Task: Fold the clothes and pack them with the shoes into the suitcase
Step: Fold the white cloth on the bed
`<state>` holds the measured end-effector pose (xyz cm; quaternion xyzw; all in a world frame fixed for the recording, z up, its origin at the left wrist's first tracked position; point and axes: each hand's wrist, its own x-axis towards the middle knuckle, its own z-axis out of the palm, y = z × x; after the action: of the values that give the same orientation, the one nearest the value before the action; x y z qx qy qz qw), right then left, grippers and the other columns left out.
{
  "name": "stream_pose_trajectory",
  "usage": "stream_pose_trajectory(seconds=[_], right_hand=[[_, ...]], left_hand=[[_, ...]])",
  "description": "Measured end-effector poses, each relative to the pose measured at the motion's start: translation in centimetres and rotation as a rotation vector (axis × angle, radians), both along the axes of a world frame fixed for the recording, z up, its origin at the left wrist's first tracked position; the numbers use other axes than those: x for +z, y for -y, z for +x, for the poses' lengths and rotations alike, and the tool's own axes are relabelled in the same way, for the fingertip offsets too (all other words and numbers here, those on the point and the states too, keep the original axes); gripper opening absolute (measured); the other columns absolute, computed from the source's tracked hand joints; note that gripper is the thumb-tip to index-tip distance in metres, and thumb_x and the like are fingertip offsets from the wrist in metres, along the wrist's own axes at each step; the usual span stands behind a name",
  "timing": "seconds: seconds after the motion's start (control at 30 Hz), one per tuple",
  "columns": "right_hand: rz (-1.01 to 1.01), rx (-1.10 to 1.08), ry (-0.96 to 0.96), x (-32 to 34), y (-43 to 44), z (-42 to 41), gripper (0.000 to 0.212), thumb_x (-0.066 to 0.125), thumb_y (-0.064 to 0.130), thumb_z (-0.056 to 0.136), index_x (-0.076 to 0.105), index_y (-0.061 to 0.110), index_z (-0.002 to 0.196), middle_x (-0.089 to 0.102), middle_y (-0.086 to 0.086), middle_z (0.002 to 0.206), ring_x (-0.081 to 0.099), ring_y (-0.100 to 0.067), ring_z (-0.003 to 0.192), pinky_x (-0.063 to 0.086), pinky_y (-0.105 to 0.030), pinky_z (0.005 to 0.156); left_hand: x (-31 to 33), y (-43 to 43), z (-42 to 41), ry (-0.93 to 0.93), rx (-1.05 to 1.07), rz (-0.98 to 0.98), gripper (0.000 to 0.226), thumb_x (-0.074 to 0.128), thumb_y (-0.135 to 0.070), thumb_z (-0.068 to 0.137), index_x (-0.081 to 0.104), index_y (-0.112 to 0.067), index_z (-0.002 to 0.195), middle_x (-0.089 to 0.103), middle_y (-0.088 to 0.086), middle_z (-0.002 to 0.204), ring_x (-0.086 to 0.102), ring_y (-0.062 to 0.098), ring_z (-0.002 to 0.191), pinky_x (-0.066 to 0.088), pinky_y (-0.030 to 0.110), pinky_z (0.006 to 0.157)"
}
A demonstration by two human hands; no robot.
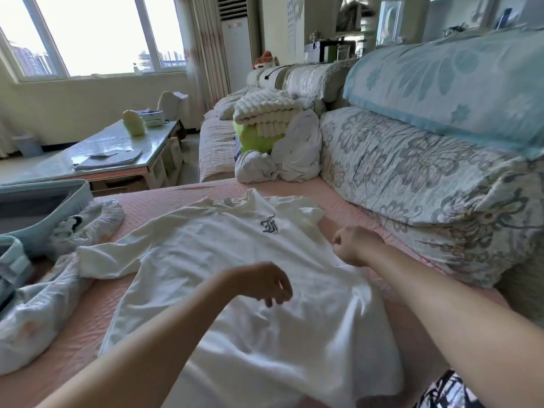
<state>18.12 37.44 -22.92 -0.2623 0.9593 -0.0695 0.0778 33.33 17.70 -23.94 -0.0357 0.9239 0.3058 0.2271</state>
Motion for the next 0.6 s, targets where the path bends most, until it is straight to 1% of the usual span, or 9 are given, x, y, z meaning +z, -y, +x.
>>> stream_pose_trajectory(seconds=[0.07,0.13,0.2,0.3,0.37,0.43,0.5,0.57,0.6], right_hand=[[-0.071,0.001,-0.004,0.1,1.0,-1.4,0.025,0.045,0.031,0.088,0.067,0.037,0.098,0.066,0.004,0.115,0.061,-0.023,0.097,0.052,-0.034,0.084],[-0.120,0.008,-0.023,-0.2,2.3,-3.2,0.030,0.045,0.026,0.090,0.067,0.036,0.107,0.065,0.002,0.122,0.062,-0.024,0.102,0.052,-0.035,0.087],[-0.162,0.015,-0.047,-0.4,3.9,-5.1,0.032,0.043,0.023,0.092,0.066,0.035,0.112,0.065,0.000,0.125,0.062,-0.026,0.106,0.053,-0.038,0.090],[-0.246,0.010,-0.050,-0.8,6.3,-8.5,0.039,0.043,0.019,0.095,0.064,0.029,0.125,0.060,-0.002,0.134,0.060,-0.027,0.115,0.050,-0.039,0.097],[-0.330,0.035,-0.048,-1.2,8.2,-10.8,0.035,0.046,0.019,0.097,0.065,0.022,0.127,0.060,-0.004,0.135,0.059,-0.028,0.118,0.049,-0.038,0.099],[-0.407,0.084,-0.046,-2.0,10.2,-12.9,0.030,0.052,0.018,0.098,0.067,0.018,0.124,0.064,-0.006,0.130,0.061,-0.027,0.115,0.049,-0.035,0.097],[-0.451,0.116,-0.031,-3.3,12.2,-15.0,0.030,0.055,0.012,0.097,0.069,0.017,0.123,0.067,-0.008,0.125,0.063,-0.025,0.112,0.049,-0.031,0.095],[-0.482,0.128,-0.028,-4.4,13.8,-17.1,0.033,0.055,0.007,0.097,0.069,0.018,0.125,0.068,-0.008,0.125,0.064,-0.024,0.111,0.049,-0.028,0.094],[-0.489,0.136,-0.032,-4.8,14.5,-18.1,0.037,0.054,0.007,0.097,0.066,0.020,0.129,0.067,-0.006,0.130,0.064,-0.023,0.113,0.049,-0.028,0.096]], left_hand=[[0.6,0.7,-2.6,-0.171,0.091,0.011,0.021,0.057,0.003,0.090,0.071,-0.004,0.103,0.066,-0.001,0.077,0.061,0.011,0.064,0.047,0.017,0.054],[0.7,1.7,-5.5,-0.349,0.139,-0.111,0.020,0.057,-0.004,0.092,0.073,-0.010,0.103,0.069,0.004,0.090,0.063,0.016,0.078,0.051,0.024,0.069],[0.7,2.7,-8.3,-0.474,0.146,-0.263,0.024,0.051,-0.011,0.096,0.071,-0.018,0.108,0.068,0.005,0.106,0.062,0.019,0.092,0.048,0.025,0.079],[0.0,4.3,-12.7,-0.581,0.186,-0.272,0.030,0.044,-0.010,0.099,0.065,-0.019,0.119,0.063,0.007,0.121,0.057,0.021,0.107,0.040,0.021,0.085],[-0.6,5.5,-15.4,-0.598,0.224,-0.268,0.034,0.044,-0.008,0.099,0.059,-0.020,0.128,0.056,0.005,0.130,0.050,0.021,0.118,0.036,0.021,0.093],[-1.3,7.0,-17.9,-0.611,0.236,-0.310,0.038,0.044,-0.009,0.101,0.055,-0.022,0.135,0.051,0.005,0.137,0.046,0.023,0.125,0.038,0.029,0.099],[-2.0,9.0,-20.3,-0.610,0.238,-0.376,0.041,0.045,-0.012,0.102,0.050,-0.023,0.141,0.049,0.005,0.141,0.045,0.025,0.127,0.038,0.035,0.101],[-2.9,11.1,-22.3,-0.539,0.234,-0.407,0.045,0.044,-0.016,0.103,0.043,-0.027,0.146,0.045,0.004,0.148,0.043,0.026,0.131,0.038,0.038,0.106],[-3.3,12.1,-23.1,-0.473,0.231,-0.422,0.045,0.042,-0.019,0.104,0.041,-0.029,0.148,0.042,0.003,0.151,0.042,0.026,0.133,0.038,0.039,0.108]])
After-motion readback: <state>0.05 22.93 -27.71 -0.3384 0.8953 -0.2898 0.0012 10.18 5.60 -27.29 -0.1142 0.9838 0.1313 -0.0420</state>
